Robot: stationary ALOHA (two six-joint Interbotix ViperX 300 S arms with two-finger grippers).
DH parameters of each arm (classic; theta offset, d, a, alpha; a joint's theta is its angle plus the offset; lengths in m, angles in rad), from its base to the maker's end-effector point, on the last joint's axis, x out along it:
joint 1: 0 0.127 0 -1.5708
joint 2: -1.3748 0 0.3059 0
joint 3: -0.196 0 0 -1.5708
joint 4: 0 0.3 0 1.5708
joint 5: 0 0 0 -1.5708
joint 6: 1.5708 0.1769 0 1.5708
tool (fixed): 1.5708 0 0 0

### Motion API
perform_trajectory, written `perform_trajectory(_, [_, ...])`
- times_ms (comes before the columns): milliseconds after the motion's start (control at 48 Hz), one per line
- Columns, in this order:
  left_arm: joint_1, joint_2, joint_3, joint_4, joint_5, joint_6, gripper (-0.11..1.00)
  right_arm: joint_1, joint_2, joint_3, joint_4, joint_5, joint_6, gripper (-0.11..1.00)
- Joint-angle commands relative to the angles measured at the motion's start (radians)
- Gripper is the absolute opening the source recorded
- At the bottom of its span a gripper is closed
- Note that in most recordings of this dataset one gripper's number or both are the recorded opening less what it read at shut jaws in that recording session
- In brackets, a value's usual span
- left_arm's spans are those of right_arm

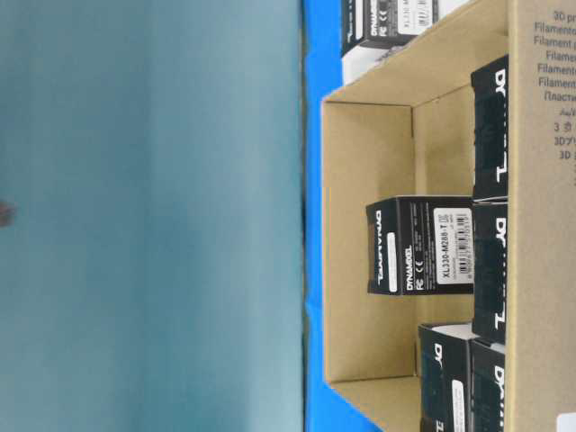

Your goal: Pick the box from inside the cardboard box.

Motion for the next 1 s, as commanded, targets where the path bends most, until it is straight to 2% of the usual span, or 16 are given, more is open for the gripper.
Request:
perform_trajectory(0, [-0.009,0.005,-0.012,0.002,-0.003,-0.003,-0.07,0.009,-0.011,-0.078,-0.005,0.012,0.003,0.99])
perform_trajectory(167, [-0.025,0.005,-0.012,0.002,-0.003,-0.003,-0.07,0.008,-0.018,-0.132,-0.006,0.035,0.031,0.99])
perform_trajectory(625, [-0.026,0.003,-0.012,0.002,-0.003,-0.005,-0.07,0.005,-0.025,-0.112,-0.008,0.040,0.034,0.99])
perform_trajectory(979, [-0.028,0.000,-0.014,0.002,-0.003,-0.005,-0.07,0.029,0.080,0.026,-0.009,-0.041,-0.008,0.99])
